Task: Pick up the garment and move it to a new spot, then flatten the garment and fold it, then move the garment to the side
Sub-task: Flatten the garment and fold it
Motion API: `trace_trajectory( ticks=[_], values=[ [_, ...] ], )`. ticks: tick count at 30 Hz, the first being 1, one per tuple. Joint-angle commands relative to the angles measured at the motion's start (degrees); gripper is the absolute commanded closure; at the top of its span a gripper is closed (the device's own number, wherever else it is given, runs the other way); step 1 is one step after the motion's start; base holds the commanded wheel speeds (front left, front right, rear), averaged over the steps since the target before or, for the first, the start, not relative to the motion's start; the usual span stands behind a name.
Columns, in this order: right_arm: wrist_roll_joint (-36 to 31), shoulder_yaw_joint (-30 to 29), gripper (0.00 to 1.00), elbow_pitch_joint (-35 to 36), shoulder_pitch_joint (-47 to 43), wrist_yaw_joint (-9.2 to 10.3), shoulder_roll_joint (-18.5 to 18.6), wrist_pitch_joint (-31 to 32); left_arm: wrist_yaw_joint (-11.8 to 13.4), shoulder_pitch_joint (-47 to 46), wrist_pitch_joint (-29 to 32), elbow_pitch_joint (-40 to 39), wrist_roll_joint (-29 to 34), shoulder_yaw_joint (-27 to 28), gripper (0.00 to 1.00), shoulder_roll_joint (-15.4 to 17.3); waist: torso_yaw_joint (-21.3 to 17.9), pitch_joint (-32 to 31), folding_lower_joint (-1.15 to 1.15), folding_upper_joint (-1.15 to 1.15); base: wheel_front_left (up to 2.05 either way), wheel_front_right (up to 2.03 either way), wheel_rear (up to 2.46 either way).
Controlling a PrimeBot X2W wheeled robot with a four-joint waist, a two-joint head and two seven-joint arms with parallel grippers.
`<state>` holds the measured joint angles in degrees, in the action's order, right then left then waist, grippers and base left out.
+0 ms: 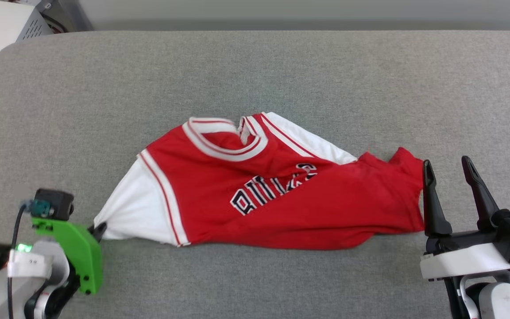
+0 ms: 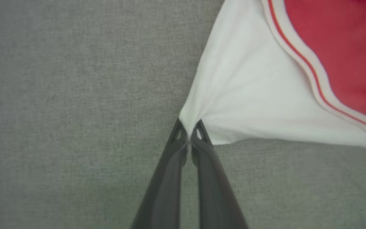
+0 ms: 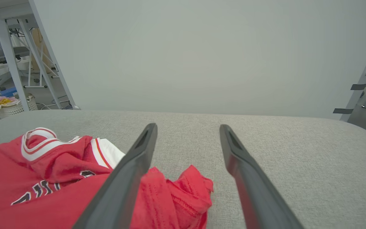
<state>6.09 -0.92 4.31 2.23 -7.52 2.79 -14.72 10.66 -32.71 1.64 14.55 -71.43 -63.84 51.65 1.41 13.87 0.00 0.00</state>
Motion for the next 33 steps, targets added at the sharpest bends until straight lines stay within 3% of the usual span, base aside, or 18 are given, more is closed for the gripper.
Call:
trace_trajectory(
  ticks=[1, 7, 8, 9, 11, 13, 17, 23, 27, 33],
  values=[
    [-0.3, -0.2, 0.00, -0.2, -0.7, 0.03, 0.1, -0.3, 0.3, 1.8, -0.8, 0.9, -1.4, 0.5, 1.00, 0.4, -0.1, -0.3, 0.00, 0.00, 0.00, 0.00, 0.00],
    [-0.8, -1.1, 0.00, -0.4, -1.8, 0.03, 0.1, -0.3, 0.4, 4.7, -3.6, 4.3, -2.3, 0.4, 1.00, -1.3, -0.1, -2.1, 0.00, 0.00, 0.00, 0.00, 0.00],
    [-0.8, -1.4, 0.00, -0.3, -1.9, 0.03, 0.1, -0.3, 0.5, 4.8, -4.6, 4.6, -2.1, 0.6, 0.61, -1.9, 0.0, -2.6, 0.00, 0.00, 0.00, 0.00, 0.00],
    [-1.0, -1.7, 0.00, -0.1, -2.0, 0.03, 0.1, -0.3, 0.9, 4.7, -5.6, 4.8, -1.4, 0.5, 0.00, -2.3, 0.1, -3.0, 0.00, 0.00, 0.00, 0.00, 0.00],
    [-1.5, -2.3, 0.00, 0.4, -2.1, 0.03, 0.1, -0.3, 2.4, 4.5, -8.4, 5.1, 0.4, 0.7, 0.00, -3.1, 0.5, -4.0, 0.00, 0.00, 0.00, 0.00, 0.00],
    [-2.8, -3.3, 0.00, 1.8, -1.3, 0.03, 0.1, -0.3, 6.0, 4.1, -13.8, 4.8, 3.5, 1.8, 0.00, -4.6, 1.1, -5.3, 0.00, 0.00, 0.00, 0.00, 0.00],
    [-5.0, -4.3, 0.00, 4.1, 1.3, 0.03, 0.1, -0.3, 11.4, 4.7, -16.5, 1.4, 9.4, 4.6, 0.00, -6.7, 2.4, -6.2, 0.00, 0.00, 0.00, 0.00, 0.00],
    [-5.9, -1.4, 0.00, 4.1, 8.1, 0.03, 4.7, -0.3, 18.2, 10.5, -16.6, -8.1, 22.7, 17.2, 0.00, -11.5, 4.1, -5.8, 0.00, 0.00, 0.00, 0.00, 0.00],
    [-4.4, 3.3, 0.00, 1.2, 14.0, 0.03, 10.2, -0.3, 20.4, 16.4, -16.6, -12.9, 31.9, 26.6, 0.00, -16.3, 5.4, -5.0, 0.00, 0.00, 0.00, 0.00, 0.00],
    [1.9, 15.3, 0.00, -9.3, 24.1, 0.03, 20.1, 1.0, 19.3, 23.2, -16.6, -16.0, 42.8, 36.8, 0.00, -24.1, 7.7, -3.7, 0.00, 0.00, 0.00, 0.00, 0.00]
  ],
)
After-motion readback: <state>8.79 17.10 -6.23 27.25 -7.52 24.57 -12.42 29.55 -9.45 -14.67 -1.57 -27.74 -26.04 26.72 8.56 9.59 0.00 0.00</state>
